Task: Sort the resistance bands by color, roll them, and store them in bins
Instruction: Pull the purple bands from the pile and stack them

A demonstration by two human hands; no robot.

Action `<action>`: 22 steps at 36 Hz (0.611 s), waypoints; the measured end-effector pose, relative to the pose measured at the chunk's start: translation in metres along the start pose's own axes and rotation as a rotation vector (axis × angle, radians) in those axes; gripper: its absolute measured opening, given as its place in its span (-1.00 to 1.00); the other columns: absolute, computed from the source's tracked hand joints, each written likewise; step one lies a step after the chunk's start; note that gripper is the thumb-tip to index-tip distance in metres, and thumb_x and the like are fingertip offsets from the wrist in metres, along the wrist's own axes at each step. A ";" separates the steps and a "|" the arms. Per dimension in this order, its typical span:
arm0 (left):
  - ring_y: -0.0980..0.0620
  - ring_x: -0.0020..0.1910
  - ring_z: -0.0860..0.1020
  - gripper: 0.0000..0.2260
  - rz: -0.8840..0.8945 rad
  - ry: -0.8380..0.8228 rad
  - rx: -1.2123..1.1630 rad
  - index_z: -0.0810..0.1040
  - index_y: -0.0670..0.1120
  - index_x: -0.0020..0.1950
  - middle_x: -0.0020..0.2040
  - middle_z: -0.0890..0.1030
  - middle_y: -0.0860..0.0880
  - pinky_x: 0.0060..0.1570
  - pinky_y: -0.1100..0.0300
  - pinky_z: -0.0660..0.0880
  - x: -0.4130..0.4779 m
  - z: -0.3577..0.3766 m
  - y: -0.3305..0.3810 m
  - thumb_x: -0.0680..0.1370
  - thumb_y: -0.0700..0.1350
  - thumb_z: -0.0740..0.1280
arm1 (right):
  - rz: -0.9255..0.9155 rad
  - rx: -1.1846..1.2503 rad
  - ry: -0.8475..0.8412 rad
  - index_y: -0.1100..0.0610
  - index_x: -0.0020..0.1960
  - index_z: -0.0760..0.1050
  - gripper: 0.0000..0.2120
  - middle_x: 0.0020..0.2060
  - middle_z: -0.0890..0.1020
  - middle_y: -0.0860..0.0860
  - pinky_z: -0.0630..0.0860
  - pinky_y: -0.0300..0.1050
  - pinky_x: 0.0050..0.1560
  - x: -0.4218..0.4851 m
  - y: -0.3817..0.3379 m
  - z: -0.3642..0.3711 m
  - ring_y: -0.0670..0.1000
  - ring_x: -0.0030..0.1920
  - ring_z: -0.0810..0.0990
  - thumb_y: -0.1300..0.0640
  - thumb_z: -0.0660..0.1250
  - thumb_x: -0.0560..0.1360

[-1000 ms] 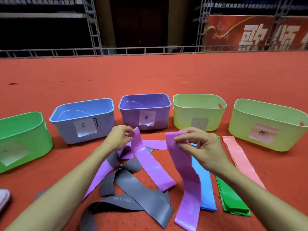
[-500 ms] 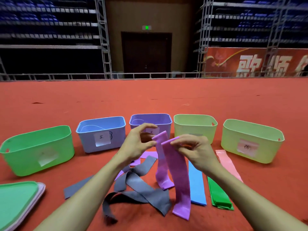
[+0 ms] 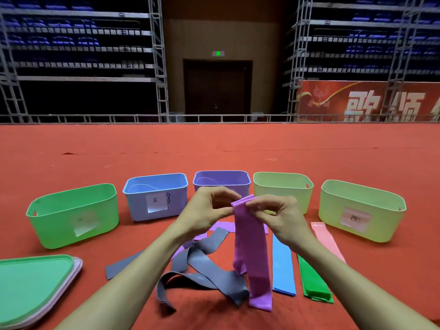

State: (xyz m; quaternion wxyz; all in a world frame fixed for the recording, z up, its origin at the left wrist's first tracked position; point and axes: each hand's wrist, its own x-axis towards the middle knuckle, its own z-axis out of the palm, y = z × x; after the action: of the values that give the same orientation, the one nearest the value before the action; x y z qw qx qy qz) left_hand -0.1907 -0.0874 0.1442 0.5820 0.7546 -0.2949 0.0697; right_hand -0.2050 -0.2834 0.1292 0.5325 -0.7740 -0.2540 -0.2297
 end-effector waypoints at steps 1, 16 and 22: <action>0.02 -0.01 0.67 -0.84 -0.002 -0.009 0.007 0.63 -0.23 0.05 -0.06 0.70 -0.03 0.07 0.18 0.57 0.000 0.000 0.001 0.47 -0.30 0.44 | -0.001 -0.007 0.001 -0.04 -0.16 0.66 -0.64 -0.26 0.70 -0.12 0.54 -0.28 -0.10 0.000 0.000 -0.001 -0.16 -0.21 0.63 0.44 0.43 0.39; 0.01 0.04 0.66 -0.77 -0.026 -0.034 0.058 0.63 -0.22 0.10 0.01 0.70 -0.08 0.13 0.14 0.56 -0.002 0.007 0.009 0.49 -0.41 0.34 | -0.003 -0.025 0.024 -0.03 -0.15 0.66 -0.65 -0.22 0.70 -0.09 0.55 -0.28 -0.10 -0.005 0.001 -0.006 -0.16 -0.19 0.64 0.44 0.42 0.39; 0.13 -0.13 0.66 -0.84 -0.003 -0.009 0.083 0.65 -0.17 0.03 -0.11 0.70 -0.01 -0.08 0.29 0.54 -0.004 0.011 0.011 0.49 -0.33 0.40 | -0.016 -0.037 0.024 0.00 -0.14 0.67 -0.68 -0.20 0.71 -0.03 0.60 -0.13 -0.08 -0.006 0.002 -0.006 -0.06 -0.17 0.65 0.43 0.44 0.39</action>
State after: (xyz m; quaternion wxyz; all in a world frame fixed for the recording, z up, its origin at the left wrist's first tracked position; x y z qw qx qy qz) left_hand -0.2030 -0.0979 0.1483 0.5491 0.7788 -0.2931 0.0778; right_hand -0.2089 -0.2911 0.1255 0.5194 -0.7788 -0.2494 -0.2479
